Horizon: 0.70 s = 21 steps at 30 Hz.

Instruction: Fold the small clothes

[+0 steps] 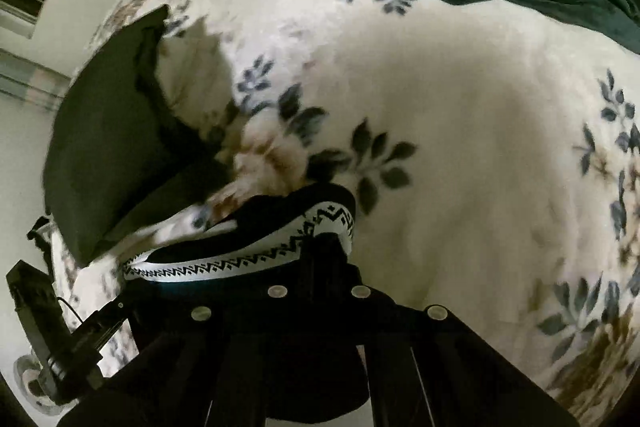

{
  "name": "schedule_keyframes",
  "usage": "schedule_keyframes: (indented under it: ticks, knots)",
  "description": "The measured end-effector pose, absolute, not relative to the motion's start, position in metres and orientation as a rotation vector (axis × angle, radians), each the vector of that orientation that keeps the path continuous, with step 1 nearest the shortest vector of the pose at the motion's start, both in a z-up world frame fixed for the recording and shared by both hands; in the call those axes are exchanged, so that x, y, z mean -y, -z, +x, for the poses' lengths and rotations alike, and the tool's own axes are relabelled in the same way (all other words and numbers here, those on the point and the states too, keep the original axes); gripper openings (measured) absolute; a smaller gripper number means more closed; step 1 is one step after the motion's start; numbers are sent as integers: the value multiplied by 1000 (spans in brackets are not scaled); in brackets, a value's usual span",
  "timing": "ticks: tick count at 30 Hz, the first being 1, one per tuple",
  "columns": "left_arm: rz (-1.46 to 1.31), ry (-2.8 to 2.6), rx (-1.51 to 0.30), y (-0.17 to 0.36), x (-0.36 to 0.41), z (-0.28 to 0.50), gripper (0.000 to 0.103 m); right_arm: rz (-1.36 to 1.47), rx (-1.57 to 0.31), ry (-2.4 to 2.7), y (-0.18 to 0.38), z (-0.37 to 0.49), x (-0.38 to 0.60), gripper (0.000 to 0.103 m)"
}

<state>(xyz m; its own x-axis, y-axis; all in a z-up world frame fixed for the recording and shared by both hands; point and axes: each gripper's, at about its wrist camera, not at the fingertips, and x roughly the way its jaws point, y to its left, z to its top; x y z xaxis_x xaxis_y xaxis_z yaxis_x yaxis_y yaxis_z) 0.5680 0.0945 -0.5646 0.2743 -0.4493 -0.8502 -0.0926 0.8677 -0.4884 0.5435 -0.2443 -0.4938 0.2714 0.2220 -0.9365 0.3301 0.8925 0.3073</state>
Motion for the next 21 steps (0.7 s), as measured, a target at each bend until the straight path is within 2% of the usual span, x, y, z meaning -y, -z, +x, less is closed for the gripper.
schedule_keyframes:
  ticks: [2, 5, 6, 7, 8, 9, 10, 14, 21]
  knots:
    - [-492, 269, -1308, 571, -95, 571, 12, 487, -1329, 78, 508, 551, 240, 3]
    - [-487, 300, -1333, 563, -99, 568, 19, 497, -1400, 36, 527, 562, 234, 4]
    - [-490, 312, -1335, 555, -104, 562, 25, 507, -1412, 25, 526, 562, 236, 10]
    - [-477, 308, -1333, 545, -108, 555, 37, 515, -1421, 6, 519, 557, 239, 22]
    - [-471, 309, -1322, 533, -113, 542, 56, 520, -1420, -20, 512, 550, 241, 31]
    - [-481, 313, -1308, 523, -118, 530, 62, 513, -1421, -38, 503, 540, 244, 46]
    - [-494, 313, -1293, 513, -123, 514, 62, 503, -1425, -54, 495, 529, 248, 50]
    - [-493, 276, -1308, 482, -144, 411, 62, 464, -1463, -123, 459, 448, 265, 50]
    - [-501, 168, -1500, 490, -143, 226, 62, 481, -1612, -134, 461, 279, 269, 51]
